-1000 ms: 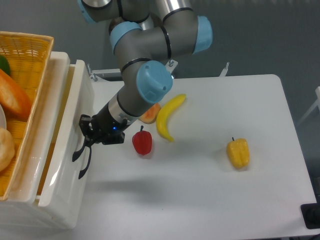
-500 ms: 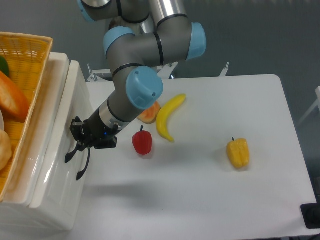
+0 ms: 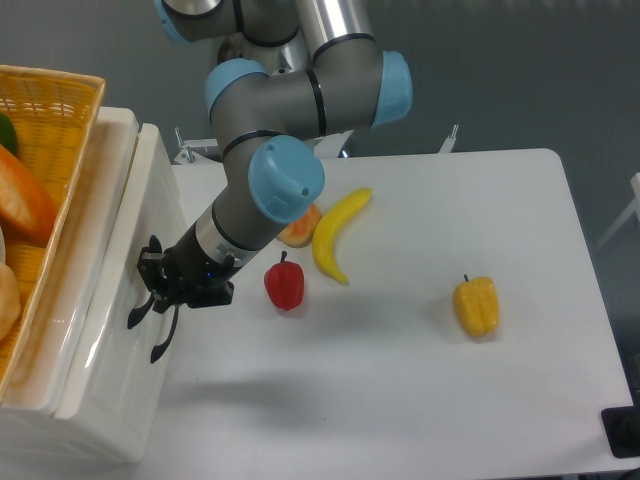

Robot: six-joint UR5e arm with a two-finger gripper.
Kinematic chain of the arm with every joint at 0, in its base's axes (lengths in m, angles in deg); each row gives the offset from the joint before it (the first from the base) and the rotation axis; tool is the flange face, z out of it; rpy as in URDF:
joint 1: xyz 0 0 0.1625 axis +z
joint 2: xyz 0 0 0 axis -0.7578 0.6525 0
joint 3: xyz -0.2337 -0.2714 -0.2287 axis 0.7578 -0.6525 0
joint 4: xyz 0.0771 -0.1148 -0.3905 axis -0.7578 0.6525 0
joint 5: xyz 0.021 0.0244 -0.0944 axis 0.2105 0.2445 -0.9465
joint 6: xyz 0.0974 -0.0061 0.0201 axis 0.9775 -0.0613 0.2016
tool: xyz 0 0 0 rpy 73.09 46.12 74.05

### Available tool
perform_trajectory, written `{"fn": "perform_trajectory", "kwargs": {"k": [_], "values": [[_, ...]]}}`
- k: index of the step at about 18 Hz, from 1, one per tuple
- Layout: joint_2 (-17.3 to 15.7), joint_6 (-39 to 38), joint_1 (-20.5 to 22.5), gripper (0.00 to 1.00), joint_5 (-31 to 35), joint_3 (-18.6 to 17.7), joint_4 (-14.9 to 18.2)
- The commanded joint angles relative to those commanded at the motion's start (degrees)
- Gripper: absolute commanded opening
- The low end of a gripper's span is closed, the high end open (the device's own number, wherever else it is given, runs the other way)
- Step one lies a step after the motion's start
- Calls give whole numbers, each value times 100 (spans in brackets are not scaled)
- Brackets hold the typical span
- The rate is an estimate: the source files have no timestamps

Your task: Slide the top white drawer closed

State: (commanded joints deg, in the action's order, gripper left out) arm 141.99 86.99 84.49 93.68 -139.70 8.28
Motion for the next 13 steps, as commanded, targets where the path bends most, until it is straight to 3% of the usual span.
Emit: {"fn": "perform_trajectory", "kwargs": {"k": [5,13], "values": [[-62,0,536,48,527,44,-61],[-334,-9,1564,54,1046,141,-88]]}}
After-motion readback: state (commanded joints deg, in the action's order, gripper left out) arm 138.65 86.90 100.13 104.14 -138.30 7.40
